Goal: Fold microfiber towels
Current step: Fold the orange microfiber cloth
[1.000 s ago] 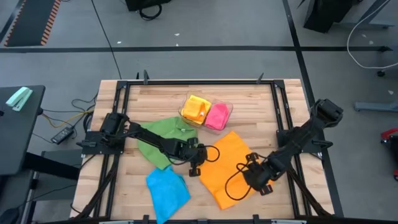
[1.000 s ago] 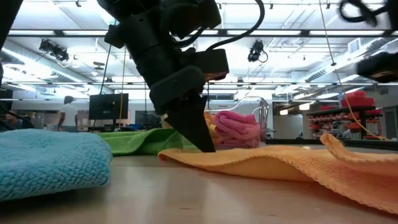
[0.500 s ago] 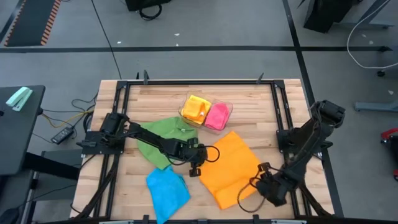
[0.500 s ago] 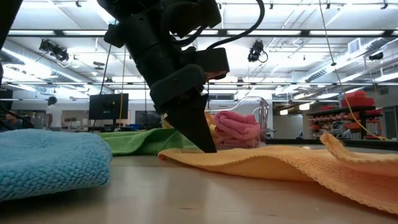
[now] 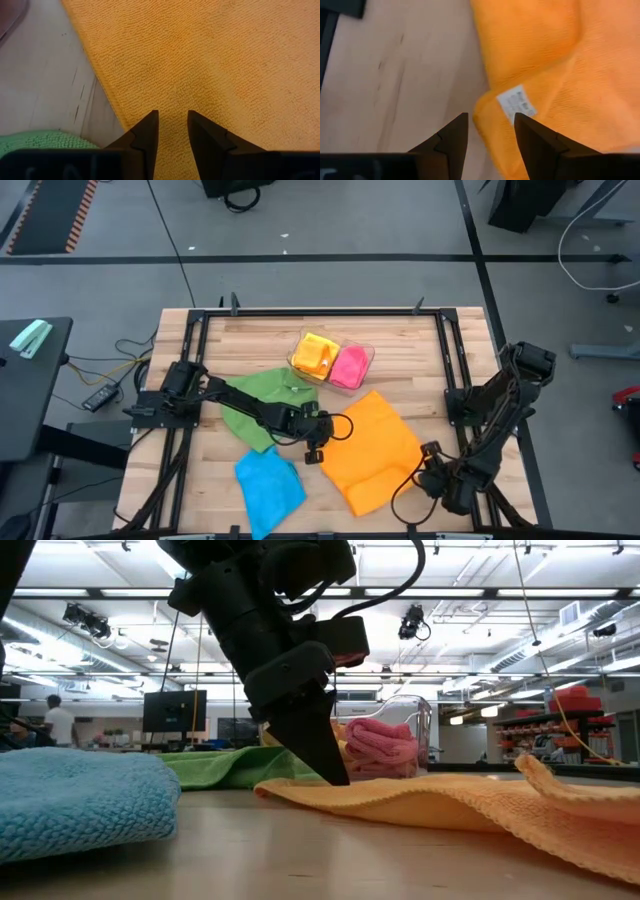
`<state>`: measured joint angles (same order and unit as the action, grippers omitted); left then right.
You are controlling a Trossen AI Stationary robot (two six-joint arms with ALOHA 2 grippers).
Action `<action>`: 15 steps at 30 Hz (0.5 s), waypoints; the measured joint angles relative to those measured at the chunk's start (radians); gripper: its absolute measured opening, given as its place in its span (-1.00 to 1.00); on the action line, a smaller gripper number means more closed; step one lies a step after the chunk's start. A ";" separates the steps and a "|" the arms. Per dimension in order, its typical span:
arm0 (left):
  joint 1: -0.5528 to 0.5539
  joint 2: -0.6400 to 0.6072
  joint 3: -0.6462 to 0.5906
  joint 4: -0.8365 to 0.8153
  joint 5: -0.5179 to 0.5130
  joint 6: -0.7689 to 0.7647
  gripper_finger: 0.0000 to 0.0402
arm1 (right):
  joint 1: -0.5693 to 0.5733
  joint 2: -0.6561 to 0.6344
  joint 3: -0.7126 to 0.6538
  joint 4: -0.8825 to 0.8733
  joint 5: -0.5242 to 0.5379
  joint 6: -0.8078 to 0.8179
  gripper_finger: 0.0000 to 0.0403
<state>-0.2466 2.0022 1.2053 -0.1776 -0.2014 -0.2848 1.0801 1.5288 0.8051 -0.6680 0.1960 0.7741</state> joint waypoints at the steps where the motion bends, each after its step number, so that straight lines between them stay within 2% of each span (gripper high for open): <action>1: 0.000 0.000 0.000 0.000 0.000 0.000 -0.45 | -0.003 0.000 -0.009 0.017 -0.011 -0.006 -0.18; 5: 0.000 0.000 0.000 0.000 0.000 0.000 -0.44 | -0.010 0.000 -0.020 0.032 -0.027 -0.011 -0.35; 11: 0.000 -0.001 0.002 0.000 0.000 0.031 -0.44 | -0.011 0.000 -0.020 0.032 -0.046 -0.019 -0.73; 15: 0.000 -0.002 0.024 -0.014 -0.005 0.042 -0.44 | -0.011 0.000 -0.020 0.032 -0.057 -0.022 -0.81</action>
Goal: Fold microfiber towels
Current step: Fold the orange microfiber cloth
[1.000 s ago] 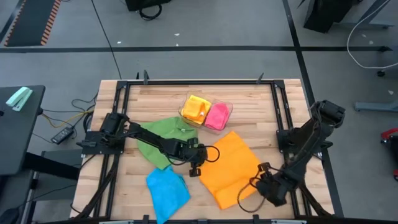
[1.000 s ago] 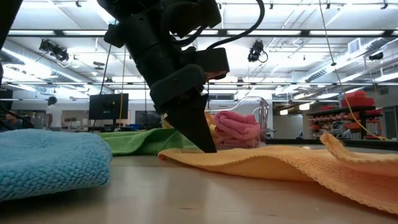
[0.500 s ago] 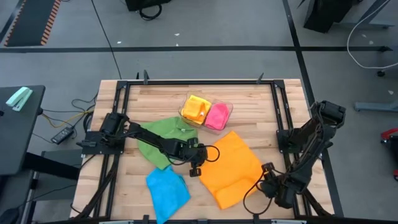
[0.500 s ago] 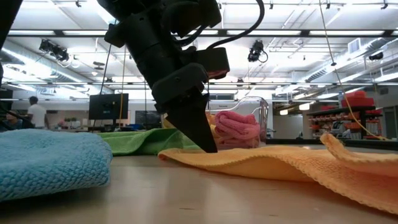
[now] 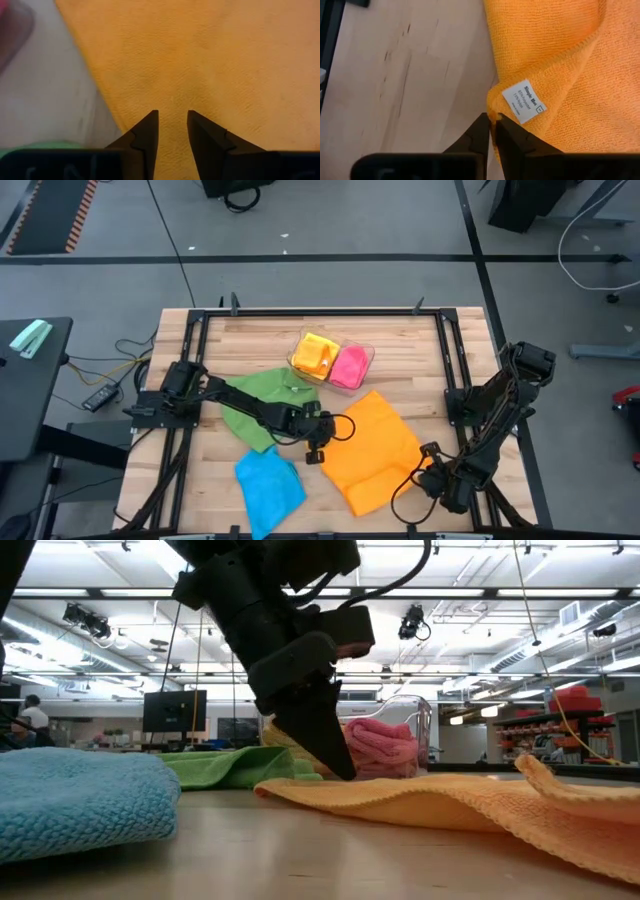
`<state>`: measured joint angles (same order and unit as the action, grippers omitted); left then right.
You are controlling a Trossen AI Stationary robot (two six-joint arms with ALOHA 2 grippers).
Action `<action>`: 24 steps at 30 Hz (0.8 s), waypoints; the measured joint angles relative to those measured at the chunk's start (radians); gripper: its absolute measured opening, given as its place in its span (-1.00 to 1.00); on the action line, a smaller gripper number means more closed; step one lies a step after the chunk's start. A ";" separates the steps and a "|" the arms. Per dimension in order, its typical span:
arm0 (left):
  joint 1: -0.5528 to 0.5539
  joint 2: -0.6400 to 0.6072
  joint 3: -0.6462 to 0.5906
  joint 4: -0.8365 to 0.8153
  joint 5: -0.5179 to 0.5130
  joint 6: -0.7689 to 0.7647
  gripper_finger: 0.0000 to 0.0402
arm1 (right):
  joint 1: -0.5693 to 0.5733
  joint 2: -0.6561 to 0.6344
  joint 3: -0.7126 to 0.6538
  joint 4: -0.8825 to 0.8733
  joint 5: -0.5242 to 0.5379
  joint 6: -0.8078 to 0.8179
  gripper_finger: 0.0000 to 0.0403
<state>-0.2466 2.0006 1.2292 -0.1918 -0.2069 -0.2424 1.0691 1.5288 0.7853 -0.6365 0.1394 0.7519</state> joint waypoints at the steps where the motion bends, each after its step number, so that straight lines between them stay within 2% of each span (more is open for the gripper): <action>1: 0.000 0.000 0.006 -0.009 -0.011 0.000 -0.43 | 0.000 0.000 0.000 0.000 -0.003 0.000 -0.81; 7: -0.011 0.000 0.054 -0.032 -0.045 0.006 -0.24 | 0.000 0.000 0.000 0.000 -0.006 0.000 -0.82; 10: -0.038 0.000 0.080 -0.018 0.004 -0.008 -0.13 | 0.000 0.000 0.000 -0.002 -0.007 -0.004 -0.82; 12: -0.061 0.000 0.085 0.037 0.047 -0.010 -0.09 | -0.002 0.000 0.000 -0.004 -0.007 -0.008 -0.82; 16: -0.104 0.013 0.087 0.226 0.058 -0.026 -0.09 | -0.023 0.000 0.000 -0.005 -0.024 -0.016 -0.82; 21: -0.124 0.067 0.083 0.300 0.057 -0.178 -0.11 | -0.042 0.000 0.000 -0.010 -0.028 -0.016 -0.82; 24: -0.137 0.082 0.085 0.352 0.096 -0.257 -0.08 | -0.045 0.000 0.000 -0.013 -0.029 -0.019 -0.82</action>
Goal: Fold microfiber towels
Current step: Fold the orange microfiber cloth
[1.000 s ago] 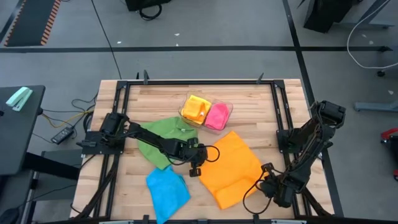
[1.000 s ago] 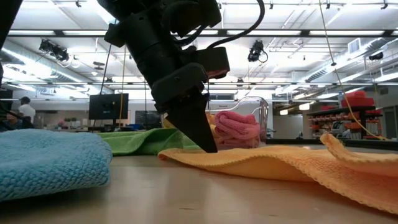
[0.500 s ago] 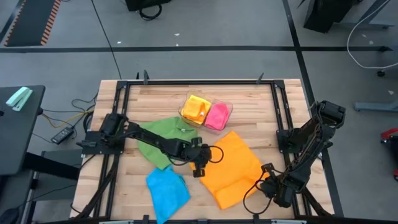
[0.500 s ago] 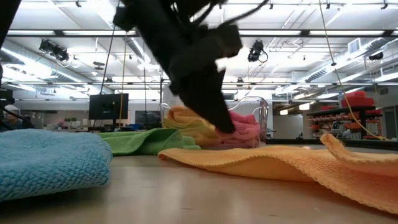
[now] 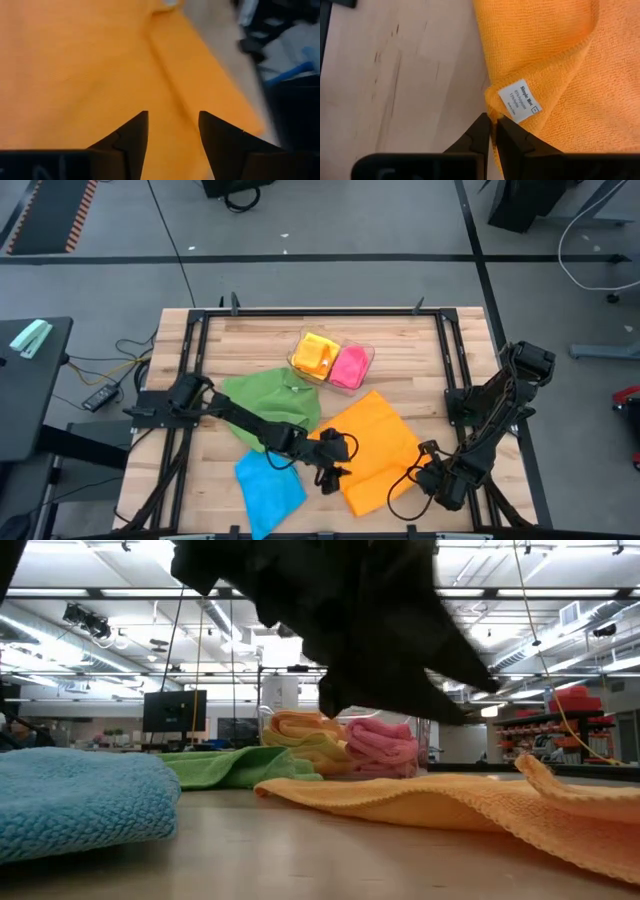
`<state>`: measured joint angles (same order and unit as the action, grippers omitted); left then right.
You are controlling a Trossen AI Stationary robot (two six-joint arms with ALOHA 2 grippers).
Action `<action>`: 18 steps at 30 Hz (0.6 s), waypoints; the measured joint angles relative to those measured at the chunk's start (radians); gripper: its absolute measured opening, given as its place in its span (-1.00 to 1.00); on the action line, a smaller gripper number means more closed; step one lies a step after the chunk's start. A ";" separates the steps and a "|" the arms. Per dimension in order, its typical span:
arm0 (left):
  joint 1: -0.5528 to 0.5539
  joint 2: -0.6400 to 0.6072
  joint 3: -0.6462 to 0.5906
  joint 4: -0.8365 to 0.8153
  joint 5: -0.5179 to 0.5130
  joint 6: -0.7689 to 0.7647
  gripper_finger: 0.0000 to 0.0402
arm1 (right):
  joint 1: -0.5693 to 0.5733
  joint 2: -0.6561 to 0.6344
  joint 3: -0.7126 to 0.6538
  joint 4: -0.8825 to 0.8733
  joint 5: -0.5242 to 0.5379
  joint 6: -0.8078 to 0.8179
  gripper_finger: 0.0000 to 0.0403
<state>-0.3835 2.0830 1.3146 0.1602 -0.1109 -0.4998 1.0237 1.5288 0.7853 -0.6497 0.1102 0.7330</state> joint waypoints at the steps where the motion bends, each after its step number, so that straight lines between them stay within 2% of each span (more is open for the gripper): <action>1: -0.006 0.002 0.001 0.011 0.022 -0.025 -0.07 | 0.000 0.000 0.000 0.001 0.000 0.000 -0.82; 3: -0.019 0.010 0.001 0.020 0.055 -0.071 -0.06 | -0.002 0.000 0.000 0.000 0.001 0.000 -0.82; 10: -0.060 0.025 0.031 0.035 0.058 -0.122 -0.08 | -0.001 0.000 0.000 -0.002 0.001 -0.007 -0.82; 18: -0.057 0.084 0.062 0.019 0.056 -0.182 -0.04 | -0.001 0.000 0.000 0.000 0.008 -0.005 -0.82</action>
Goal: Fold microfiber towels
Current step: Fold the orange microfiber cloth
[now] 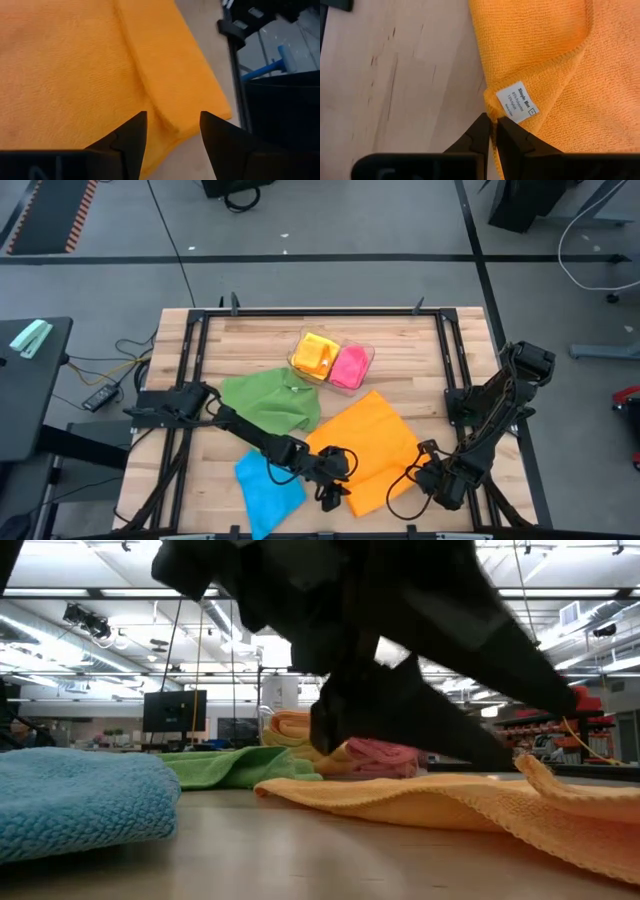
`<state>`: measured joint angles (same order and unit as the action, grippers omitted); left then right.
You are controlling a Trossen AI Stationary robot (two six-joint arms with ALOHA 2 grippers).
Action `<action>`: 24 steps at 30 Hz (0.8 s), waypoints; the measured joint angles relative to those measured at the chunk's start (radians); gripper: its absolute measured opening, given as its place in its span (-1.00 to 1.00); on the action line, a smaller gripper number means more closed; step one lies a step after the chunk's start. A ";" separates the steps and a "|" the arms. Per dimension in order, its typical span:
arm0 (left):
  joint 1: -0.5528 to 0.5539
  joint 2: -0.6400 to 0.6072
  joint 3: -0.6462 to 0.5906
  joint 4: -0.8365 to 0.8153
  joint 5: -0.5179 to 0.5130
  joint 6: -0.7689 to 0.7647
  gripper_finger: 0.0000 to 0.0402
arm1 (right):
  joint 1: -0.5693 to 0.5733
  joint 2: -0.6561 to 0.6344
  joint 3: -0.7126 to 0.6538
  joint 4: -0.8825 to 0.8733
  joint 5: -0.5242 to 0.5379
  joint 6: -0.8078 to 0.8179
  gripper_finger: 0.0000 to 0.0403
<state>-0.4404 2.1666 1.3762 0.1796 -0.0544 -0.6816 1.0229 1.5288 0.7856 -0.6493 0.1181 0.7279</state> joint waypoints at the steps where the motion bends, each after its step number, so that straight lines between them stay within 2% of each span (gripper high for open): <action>1: 0.000 0.000 -0.001 -0.007 0.000 -0.004 -0.04 | 0.000 0.000 0.000 0.000 0.000 0.000 -0.82; 12: -0.019 0.021 -0.002 -0.018 0.007 -0.045 -0.14 | 0.000 0.000 0.000 0.002 0.001 0.001 -0.82; 24: -0.006 0.053 0.000 0.046 0.007 -0.093 -0.14 | 0.000 0.000 0.000 0.002 0.011 0.001 -0.82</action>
<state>-0.4461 2.2192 1.3762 0.2256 -0.0471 -0.7750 1.0229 1.5291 0.7856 -0.6477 0.1287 0.7294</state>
